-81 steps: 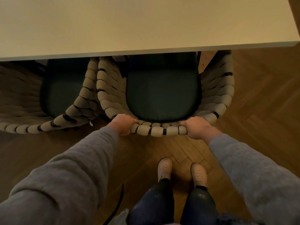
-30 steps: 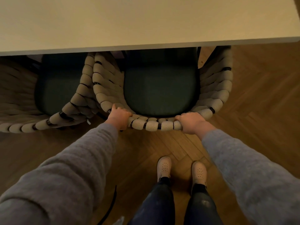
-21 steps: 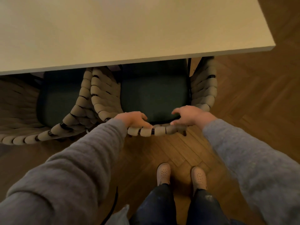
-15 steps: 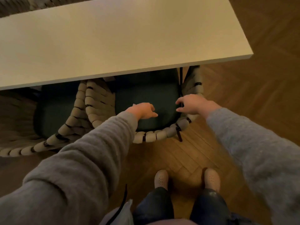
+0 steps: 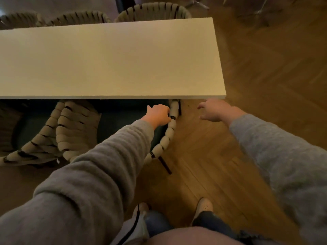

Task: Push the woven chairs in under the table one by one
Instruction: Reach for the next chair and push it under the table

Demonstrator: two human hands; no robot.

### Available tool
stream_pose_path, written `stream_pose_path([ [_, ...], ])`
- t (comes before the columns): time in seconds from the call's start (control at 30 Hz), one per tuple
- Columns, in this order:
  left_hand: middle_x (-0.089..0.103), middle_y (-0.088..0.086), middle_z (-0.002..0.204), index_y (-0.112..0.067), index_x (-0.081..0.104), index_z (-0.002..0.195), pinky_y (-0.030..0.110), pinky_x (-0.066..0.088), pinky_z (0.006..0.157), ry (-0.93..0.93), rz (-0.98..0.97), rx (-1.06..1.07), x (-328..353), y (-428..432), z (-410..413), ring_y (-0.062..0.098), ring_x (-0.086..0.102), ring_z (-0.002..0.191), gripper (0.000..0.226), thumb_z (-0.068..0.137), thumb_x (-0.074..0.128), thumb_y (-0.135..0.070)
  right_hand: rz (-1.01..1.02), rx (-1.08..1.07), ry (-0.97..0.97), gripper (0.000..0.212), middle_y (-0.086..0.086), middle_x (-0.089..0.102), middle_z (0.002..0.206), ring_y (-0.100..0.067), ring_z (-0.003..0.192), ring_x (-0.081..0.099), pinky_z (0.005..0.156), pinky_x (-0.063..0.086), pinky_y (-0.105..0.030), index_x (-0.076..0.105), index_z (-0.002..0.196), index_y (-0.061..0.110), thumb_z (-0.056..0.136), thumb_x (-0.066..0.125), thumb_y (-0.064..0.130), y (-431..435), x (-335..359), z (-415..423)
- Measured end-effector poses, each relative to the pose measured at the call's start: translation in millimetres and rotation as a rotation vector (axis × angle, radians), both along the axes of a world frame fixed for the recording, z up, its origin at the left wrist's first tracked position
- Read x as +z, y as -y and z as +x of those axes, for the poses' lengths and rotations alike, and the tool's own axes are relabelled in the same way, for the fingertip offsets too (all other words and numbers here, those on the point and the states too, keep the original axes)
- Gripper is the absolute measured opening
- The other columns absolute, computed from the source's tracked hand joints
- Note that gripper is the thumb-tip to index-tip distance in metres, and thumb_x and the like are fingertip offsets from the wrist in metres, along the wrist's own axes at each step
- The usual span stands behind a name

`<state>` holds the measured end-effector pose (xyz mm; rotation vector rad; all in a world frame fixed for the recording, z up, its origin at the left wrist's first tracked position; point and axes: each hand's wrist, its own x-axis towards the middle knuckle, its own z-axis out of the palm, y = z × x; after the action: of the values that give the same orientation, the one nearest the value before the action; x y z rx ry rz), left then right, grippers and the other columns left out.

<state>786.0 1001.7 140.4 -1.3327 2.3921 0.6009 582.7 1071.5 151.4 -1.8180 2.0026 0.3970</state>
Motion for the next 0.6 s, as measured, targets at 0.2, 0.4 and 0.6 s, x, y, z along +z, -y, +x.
stream_pose_path([
  [0.2,0.040,0.011,0.146,-0.019,0.037,0.146,0.057,0.016,0.116,-0.050,-0.035,0.107,-7.4,0.1,-81.5,0.032,0.034,0.137,0.059,0.094,0.053,-0.042,-0.044,0.055,-0.016,0.058,-0.011,0.044,0.142,-0.032,0.128,0.045,0.103,0.043,-0.043,0.043,0.144,0.023,0.092,0.060,0.042,9.9,9.2,-84.3],
  [0.4,0.023,0.010,0.157,-0.022,0.026,0.151,0.054,0.014,0.117,0.027,-0.091,0.135,-0.6,32.5,-138.7,0.029,0.020,0.145,0.063,0.097,0.045,-0.048,-0.041,0.106,0.008,0.062,-0.010,0.044,0.142,-0.031,0.128,0.045,0.102,0.043,-0.042,0.038,0.146,0.023,0.092,0.062,0.039,48.0,6.6,-136.4],
  [0.6,0.020,0.009,0.158,-0.022,0.026,0.151,0.056,0.011,0.116,0.048,-0.153,0.178,-0.8,96.6,-184.5,0.027,0.015,0.146,0.061,0.098,0.039,-0.051,-0.049,0.156,0.006,0.063,-0.009,0.043,0.143,-0.030,0.130,0.043,0.102,0.042,-0.043,0.036,0.148,0.024,0.092,0.062,0.038,120.4,4.2,-180.7],
])
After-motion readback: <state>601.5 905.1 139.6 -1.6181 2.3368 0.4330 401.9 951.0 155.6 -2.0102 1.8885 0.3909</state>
